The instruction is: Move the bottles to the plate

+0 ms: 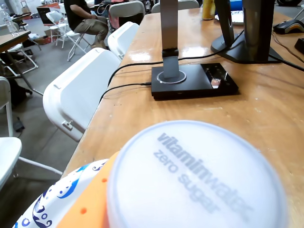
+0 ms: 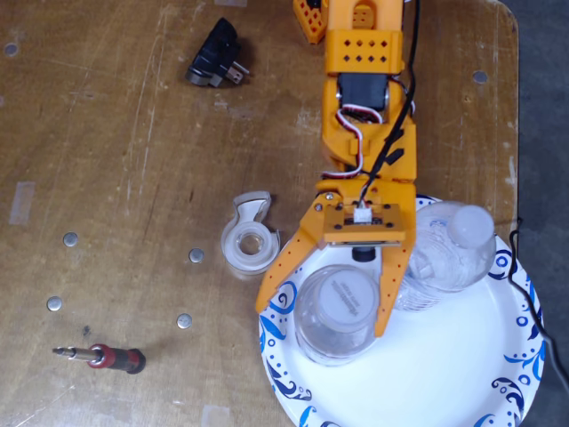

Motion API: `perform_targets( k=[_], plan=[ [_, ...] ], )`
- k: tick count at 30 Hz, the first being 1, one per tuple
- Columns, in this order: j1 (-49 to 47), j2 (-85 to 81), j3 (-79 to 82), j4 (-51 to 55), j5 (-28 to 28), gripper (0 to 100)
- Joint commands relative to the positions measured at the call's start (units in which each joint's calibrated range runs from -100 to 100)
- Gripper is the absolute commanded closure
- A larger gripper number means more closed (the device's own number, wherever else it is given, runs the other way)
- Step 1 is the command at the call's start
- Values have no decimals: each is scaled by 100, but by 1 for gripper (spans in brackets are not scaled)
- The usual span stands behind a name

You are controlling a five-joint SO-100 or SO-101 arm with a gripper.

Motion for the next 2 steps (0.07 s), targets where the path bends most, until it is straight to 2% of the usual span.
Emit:
perform_targets(
  k=[1, 2],
  plan=[
    [-55, -463, 77, 44, -31, 61],
    [-55, -581, 113, 114, -31, 62]
  ],
)
